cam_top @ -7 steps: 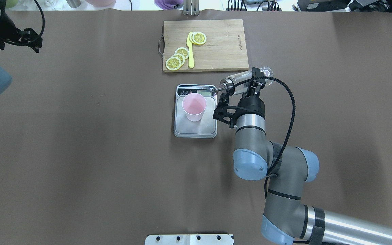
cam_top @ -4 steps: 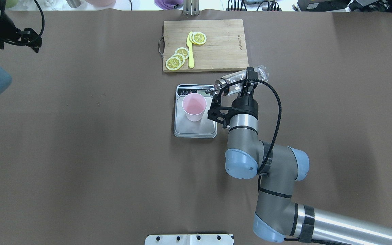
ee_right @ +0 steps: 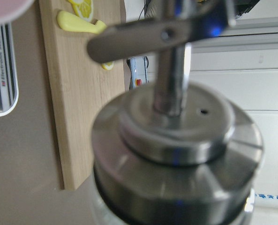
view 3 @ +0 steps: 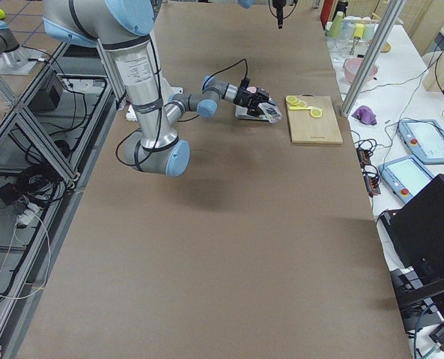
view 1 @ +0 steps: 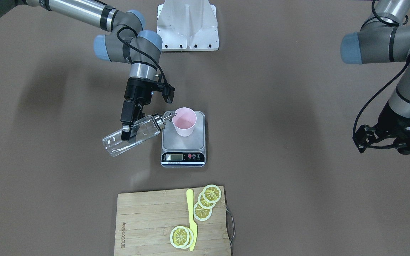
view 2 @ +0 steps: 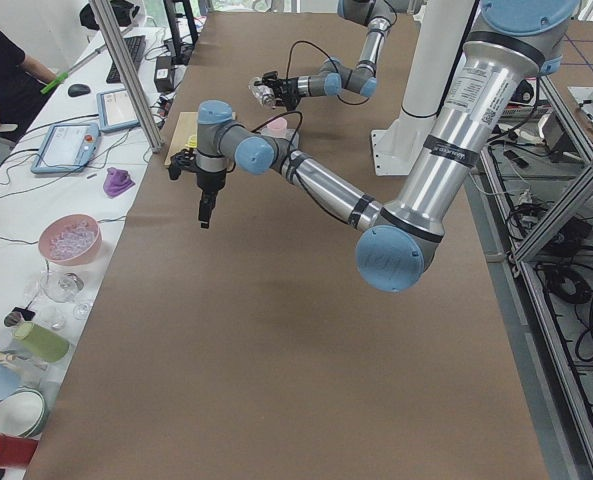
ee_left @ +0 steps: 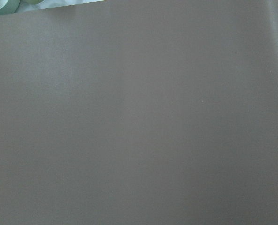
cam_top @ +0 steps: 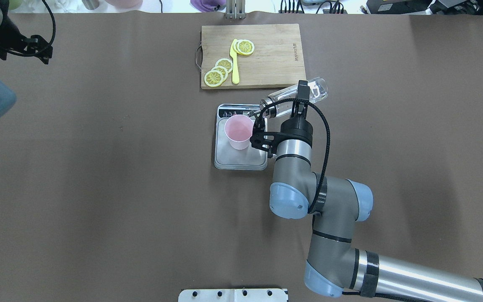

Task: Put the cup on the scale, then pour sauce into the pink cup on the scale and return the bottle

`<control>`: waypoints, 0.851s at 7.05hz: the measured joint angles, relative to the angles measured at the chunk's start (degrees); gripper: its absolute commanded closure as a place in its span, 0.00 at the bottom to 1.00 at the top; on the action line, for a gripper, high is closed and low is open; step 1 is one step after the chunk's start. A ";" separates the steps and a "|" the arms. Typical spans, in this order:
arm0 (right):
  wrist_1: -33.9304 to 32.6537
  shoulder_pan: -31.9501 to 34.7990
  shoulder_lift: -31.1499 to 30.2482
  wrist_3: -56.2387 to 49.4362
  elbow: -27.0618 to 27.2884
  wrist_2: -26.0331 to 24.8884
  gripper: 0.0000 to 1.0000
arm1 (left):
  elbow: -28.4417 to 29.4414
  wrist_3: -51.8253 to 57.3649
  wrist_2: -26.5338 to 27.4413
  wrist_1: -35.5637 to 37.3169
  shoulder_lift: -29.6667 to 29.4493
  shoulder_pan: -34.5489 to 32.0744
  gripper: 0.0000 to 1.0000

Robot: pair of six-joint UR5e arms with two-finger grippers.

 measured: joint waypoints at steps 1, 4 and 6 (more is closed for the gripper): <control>-0.75 -0.04 0.44 -0.64 -0.19 -0.45 1.00 | 0.26 0.00 0.00 -0.37 0.00 0.00 0.01; -2.24 -0.28 1.02 -3.36 -0.45 -2.09 1.00 | 0.44 0.00 0.08 -0.55 0.00 0.00 0.01; -2.53 -0.37 1.27 -6.79 -0.49 -3.50 1.00 | 0.50 0.00 0.09 -0.56 0.00 0.00 0.01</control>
